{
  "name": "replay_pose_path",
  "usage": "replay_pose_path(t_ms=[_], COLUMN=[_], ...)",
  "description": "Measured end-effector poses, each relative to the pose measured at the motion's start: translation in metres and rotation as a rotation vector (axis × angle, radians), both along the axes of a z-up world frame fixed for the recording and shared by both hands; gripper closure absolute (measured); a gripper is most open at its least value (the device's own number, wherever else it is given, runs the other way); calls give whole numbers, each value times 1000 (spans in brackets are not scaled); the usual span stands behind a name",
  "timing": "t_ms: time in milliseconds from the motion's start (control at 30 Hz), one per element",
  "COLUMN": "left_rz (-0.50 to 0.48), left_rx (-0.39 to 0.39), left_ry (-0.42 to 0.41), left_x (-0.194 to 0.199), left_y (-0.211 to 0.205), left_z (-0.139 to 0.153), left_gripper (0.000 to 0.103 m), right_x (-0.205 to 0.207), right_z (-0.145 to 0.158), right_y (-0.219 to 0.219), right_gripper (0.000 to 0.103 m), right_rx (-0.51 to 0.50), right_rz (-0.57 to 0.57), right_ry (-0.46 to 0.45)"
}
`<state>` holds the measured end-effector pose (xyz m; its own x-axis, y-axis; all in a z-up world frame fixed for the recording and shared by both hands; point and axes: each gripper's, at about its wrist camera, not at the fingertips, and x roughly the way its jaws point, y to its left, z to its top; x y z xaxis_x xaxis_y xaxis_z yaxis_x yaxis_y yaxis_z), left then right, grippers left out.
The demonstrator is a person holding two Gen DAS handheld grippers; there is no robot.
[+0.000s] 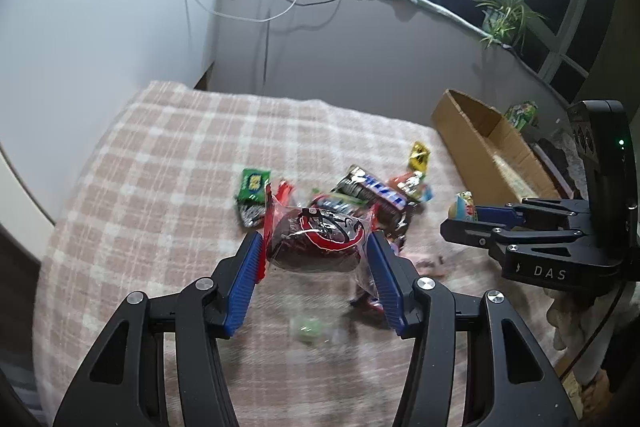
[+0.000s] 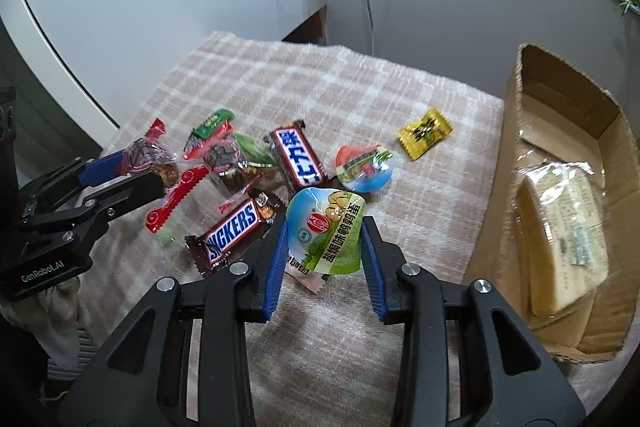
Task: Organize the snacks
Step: 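Carry the jelly cup and red snack into the box with both tools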
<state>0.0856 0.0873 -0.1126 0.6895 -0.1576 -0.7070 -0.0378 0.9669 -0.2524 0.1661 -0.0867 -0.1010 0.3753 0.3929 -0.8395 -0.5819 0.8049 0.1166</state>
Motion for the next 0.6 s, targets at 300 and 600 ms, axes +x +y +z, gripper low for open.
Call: replay_pose_path(t_ms=[300, 600], left_rz=[-44, -112], left_rx=[-8, -3], left_ry=[-53, -96], left_x=[16, 50], left_y=[-24, -63], left_z=[26, 48], left_gripper=[50, 50], right_x=[9, 40], right_z=[37, 57], right_y=[-40, -94], right_gripper=[66, 66], right_rx=[41, 54], right_rz=[-55, -149], right_ry=[-61, -88])
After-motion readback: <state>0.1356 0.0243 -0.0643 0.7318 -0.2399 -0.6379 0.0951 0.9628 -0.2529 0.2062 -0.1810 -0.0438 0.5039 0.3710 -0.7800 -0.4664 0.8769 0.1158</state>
